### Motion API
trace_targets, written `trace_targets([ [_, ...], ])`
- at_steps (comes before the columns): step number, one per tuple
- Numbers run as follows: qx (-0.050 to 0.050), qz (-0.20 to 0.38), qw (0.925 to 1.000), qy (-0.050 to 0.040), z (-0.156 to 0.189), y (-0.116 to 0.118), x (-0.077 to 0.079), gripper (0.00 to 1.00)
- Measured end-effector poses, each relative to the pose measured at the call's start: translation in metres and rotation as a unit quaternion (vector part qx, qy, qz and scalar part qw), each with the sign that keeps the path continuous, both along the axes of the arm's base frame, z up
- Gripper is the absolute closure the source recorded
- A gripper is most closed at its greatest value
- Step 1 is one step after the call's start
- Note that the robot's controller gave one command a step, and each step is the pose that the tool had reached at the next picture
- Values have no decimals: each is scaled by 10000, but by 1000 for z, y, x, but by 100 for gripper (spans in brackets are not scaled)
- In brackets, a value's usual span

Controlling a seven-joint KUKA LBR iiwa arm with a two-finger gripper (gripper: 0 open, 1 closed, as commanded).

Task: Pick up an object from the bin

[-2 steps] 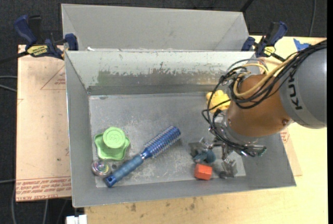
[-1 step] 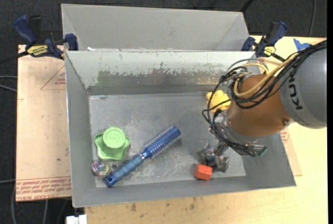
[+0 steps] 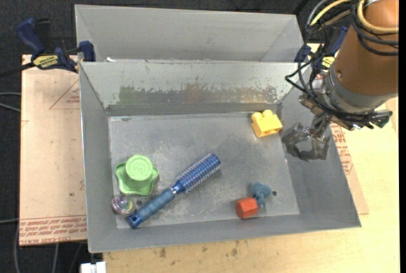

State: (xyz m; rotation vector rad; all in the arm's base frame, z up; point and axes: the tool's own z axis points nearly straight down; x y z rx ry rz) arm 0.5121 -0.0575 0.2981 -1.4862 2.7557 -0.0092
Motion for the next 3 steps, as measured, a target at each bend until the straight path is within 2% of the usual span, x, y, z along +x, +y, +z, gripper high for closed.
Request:
trace_targets([
  [1, 11, 973, 9952, 80, -84, 11, -11, 100],
  [2, 11, 1690, 9856, 81, -139, 42, -24, 100],
  [3, -1, 2357, 9718, 55, -130, 50, -28, 100],
])
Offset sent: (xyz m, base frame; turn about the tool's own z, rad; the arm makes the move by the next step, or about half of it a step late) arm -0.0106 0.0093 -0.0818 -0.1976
